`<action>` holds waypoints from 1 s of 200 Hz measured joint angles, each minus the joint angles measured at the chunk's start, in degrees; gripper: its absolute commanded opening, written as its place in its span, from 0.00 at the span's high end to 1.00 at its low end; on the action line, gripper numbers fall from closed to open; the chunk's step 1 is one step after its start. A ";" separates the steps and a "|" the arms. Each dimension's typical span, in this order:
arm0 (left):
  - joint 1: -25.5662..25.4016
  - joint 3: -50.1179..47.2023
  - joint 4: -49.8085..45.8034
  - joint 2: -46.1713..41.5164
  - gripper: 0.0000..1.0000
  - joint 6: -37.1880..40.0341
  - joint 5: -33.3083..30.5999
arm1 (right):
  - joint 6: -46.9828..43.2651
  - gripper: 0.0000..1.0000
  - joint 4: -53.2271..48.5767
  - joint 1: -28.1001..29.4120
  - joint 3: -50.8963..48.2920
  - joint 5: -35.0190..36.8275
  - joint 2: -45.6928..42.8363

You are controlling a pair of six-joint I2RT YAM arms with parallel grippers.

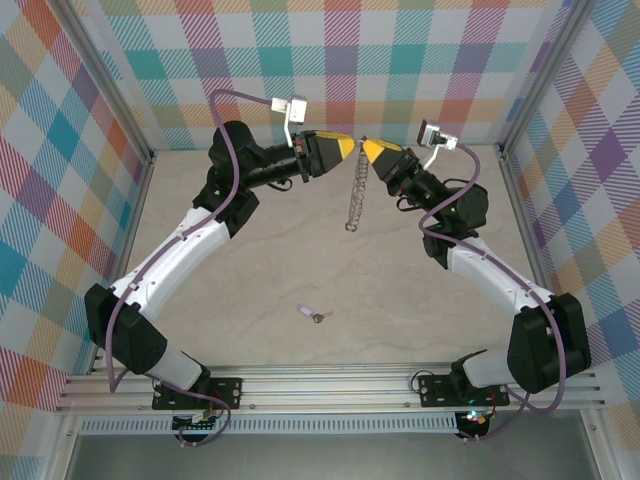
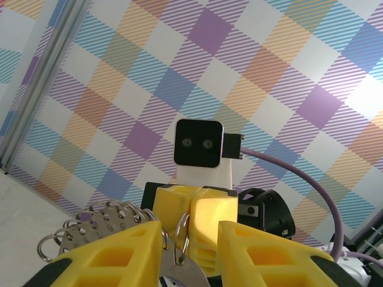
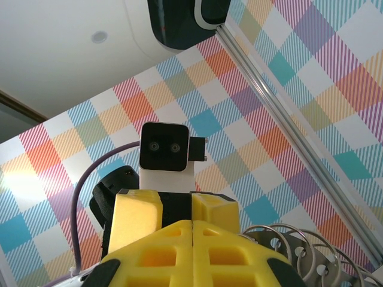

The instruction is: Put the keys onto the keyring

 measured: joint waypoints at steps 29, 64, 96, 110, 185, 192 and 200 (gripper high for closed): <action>-0.26 0.00 0.00 0.02 0.71 0.00 0.22 | 0.24 1.00 0.63 0.00 0.00 0.02 0.33; -0.59 0.00 0.00 0.13 0.72 0.00 0.57 | 0.72 1.00 1.11 0.00 0.00 0.02 0.79; -1.03 0.00 -0.04 0.72 0.73 0.07 0.68 | 1.16 1.00 1.25 0.00 0.00 0.02 0.81; -1.25 0.00 -0.07 0.81 0.73 0.22 0.68 | 1.31 1.00 1.25 0.00 0.00 0.04 0.81; -1.33 -0.04 -0.02 0.83 0.86 0.48 0.55 | 1.33 1.00 2.21 0.00 0.00 0.07 1.07; -1.33 -0.09 -0.02 0.83 0.86 0.48 0.50 | 1.36 1.00 2.27 0.00 0.00 0.07 1.07; -1.33 -0.26 0.00 0.83 0.88 0.48 0.44 | 1.36 1.00 2.32 0.00 0.00 0.07 1.07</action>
